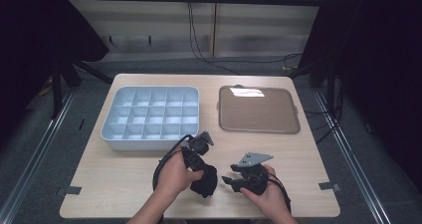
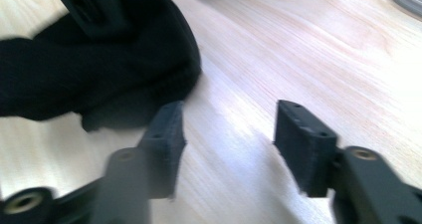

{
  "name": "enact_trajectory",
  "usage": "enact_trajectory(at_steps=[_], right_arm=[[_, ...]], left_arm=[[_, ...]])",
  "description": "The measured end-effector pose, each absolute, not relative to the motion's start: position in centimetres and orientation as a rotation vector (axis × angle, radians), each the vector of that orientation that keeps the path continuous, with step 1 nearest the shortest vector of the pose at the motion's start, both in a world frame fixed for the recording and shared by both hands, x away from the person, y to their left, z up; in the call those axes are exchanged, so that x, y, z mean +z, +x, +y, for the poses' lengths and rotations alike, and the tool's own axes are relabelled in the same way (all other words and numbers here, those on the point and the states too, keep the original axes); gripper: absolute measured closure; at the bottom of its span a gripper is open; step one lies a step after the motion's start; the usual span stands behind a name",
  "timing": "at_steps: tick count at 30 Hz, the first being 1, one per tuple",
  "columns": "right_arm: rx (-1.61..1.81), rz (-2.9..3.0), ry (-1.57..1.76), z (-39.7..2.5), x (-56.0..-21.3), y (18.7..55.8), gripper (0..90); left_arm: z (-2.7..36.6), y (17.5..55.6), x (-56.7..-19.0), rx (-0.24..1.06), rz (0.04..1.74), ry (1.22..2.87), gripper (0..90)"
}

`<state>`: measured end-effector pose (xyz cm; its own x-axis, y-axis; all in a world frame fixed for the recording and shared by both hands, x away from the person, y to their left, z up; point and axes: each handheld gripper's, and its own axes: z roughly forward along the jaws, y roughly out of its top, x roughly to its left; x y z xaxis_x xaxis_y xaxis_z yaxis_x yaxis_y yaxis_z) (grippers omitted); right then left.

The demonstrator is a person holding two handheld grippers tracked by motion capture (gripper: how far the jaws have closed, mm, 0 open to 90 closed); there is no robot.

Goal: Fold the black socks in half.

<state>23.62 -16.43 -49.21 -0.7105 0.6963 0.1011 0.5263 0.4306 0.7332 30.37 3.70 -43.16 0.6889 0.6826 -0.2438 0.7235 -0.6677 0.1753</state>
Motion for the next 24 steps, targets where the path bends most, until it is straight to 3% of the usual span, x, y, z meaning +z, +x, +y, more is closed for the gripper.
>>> enact_trajectory(at_steps=[1,8,24], right_arm=[[1.132,2.455,1.074,-16.4,-49.4,23.7,37.3],[1.084,2.434,1.099,-16.8,-50.0,24.1,24.3],[1.040,2.449,1.066,-16.5,-50.8,24.0,14.2]], left_arm=[[3.8,30.4,-43.0,-0.231,1.129,2.642,72.1],[4.3,30.7,-42.3,-0.222,1.131,2.659,72.0],[5.1,31.5,-41.4,-0.207,1.137,2.679,71.7]])
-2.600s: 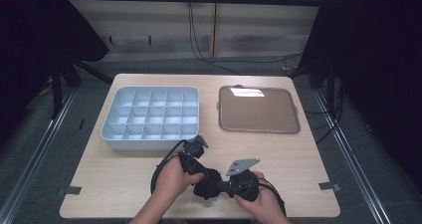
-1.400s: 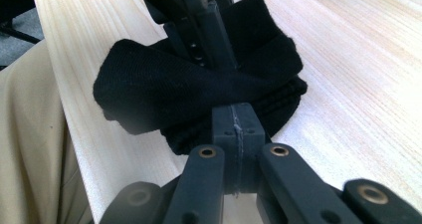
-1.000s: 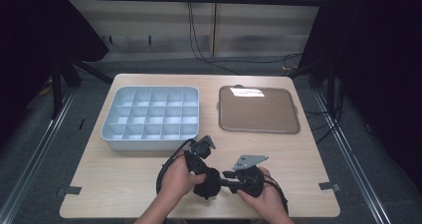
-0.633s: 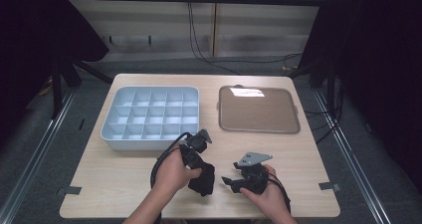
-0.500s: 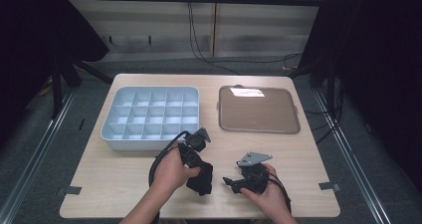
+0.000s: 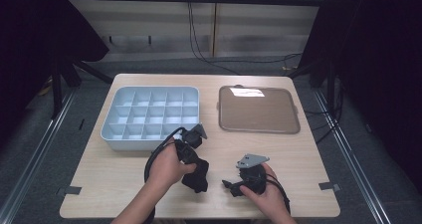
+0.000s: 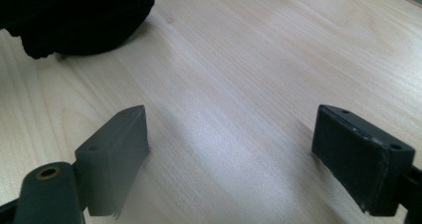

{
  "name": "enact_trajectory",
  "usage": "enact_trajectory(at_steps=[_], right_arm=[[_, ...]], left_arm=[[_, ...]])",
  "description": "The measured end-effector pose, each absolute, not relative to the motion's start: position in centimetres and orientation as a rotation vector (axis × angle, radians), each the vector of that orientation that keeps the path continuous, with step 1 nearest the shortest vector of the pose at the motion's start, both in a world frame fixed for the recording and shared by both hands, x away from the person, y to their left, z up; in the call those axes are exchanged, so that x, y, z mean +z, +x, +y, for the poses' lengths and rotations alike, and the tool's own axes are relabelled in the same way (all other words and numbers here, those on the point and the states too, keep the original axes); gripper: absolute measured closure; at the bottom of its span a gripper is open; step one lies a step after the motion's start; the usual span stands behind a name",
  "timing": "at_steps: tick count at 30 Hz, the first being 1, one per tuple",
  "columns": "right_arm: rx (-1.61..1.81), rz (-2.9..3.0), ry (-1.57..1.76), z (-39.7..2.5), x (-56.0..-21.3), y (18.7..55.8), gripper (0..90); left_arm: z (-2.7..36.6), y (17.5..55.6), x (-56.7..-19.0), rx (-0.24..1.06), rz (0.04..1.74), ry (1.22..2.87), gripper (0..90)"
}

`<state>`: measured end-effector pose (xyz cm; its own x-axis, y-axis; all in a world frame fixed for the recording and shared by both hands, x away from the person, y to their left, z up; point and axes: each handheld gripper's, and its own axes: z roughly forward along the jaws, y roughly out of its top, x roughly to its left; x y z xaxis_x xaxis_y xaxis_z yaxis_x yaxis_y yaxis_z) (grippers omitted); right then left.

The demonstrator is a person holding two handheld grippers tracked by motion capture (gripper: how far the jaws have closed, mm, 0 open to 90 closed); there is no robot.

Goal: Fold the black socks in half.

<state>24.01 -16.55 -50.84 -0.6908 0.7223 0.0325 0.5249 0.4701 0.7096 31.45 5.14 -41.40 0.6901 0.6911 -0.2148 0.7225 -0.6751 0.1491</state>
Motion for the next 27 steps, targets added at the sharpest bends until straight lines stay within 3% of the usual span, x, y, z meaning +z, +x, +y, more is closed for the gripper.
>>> enact_trajectory(at_steps=[27], right_arm=[[1.051,2.425,1.075,-16.6,-51.0,23.8,12.9]], left_arm=[[5.9,33.3,-38.0,-0.198,1.162,2.710,71.6]])
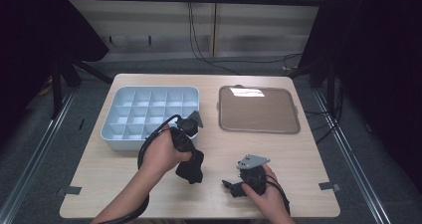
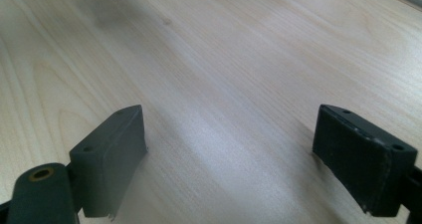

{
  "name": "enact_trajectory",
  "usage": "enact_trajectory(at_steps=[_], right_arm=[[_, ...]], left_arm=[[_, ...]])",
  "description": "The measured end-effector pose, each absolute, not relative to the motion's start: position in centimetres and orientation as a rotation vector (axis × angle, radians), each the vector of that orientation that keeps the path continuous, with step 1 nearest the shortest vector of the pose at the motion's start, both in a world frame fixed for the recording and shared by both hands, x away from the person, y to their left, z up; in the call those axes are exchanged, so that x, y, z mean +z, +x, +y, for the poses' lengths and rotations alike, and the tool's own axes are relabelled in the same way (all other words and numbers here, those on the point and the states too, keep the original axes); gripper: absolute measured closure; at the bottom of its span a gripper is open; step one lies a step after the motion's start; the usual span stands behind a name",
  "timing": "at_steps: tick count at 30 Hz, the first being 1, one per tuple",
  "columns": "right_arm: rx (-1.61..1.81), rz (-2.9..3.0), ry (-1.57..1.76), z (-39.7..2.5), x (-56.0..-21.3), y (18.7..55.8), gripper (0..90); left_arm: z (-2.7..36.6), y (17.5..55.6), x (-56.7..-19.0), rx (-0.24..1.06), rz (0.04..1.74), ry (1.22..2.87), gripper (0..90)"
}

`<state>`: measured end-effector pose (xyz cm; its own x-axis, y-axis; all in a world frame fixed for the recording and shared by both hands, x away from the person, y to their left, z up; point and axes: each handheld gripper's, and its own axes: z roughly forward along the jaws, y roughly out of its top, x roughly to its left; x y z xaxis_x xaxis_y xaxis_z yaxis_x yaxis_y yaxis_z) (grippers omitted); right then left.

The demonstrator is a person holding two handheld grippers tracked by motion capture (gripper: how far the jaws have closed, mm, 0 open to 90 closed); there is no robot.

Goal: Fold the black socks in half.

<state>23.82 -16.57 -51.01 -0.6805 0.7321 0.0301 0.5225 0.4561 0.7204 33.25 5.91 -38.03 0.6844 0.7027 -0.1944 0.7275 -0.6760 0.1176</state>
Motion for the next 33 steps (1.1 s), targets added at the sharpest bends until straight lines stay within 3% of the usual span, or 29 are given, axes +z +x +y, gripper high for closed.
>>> enact_trajectory(at_steps=[33], right_arm=[[1.050,2.425,1.076,-16.6,-51.0,23.8,13.0]], left_arm=[[7.3,36.6,-33.7,-0.168,1.234,2.624,71.5]])
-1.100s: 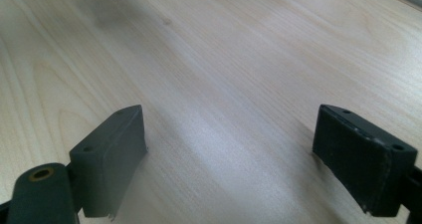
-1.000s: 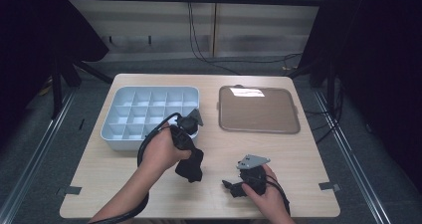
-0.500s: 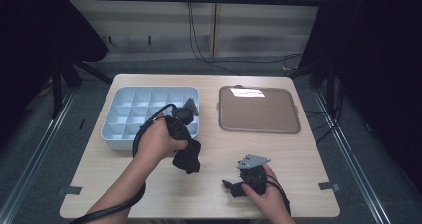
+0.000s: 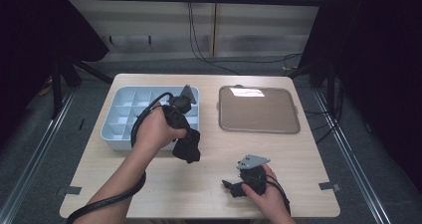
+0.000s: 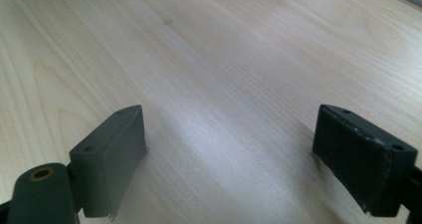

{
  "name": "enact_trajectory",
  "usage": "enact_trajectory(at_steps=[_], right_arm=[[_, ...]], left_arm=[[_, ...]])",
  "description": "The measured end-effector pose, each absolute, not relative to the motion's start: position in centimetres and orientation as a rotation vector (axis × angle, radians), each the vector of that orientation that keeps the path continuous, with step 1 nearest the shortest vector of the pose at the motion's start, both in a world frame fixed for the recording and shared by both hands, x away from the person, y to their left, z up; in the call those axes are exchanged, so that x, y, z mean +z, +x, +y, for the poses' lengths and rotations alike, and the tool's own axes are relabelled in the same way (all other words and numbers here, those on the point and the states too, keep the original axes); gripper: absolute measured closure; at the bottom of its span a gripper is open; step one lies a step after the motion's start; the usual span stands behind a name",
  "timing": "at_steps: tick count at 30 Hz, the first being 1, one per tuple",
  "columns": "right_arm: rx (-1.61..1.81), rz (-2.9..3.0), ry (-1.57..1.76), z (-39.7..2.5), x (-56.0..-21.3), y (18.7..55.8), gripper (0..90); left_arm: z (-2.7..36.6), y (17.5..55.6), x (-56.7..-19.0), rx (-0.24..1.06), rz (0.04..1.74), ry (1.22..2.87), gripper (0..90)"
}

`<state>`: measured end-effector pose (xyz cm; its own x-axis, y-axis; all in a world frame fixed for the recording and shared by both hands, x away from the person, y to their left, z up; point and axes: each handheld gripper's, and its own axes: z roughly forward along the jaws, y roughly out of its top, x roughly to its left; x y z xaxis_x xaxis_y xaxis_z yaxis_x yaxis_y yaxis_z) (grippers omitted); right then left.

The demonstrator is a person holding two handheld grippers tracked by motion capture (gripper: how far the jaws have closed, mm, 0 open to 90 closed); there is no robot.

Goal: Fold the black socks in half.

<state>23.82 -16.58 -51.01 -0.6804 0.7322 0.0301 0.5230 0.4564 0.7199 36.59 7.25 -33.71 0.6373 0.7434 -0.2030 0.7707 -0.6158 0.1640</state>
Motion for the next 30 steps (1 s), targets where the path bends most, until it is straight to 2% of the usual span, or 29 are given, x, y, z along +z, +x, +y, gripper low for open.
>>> enact_trajectory(at_steps=[30], right_arm=[[1.043,2.416,1.078,-16.6,-51.0,23.7,13.1]], left_arm=[[8.6,40.6,-31.6,-0.127,1.282,2.527,71.4]])
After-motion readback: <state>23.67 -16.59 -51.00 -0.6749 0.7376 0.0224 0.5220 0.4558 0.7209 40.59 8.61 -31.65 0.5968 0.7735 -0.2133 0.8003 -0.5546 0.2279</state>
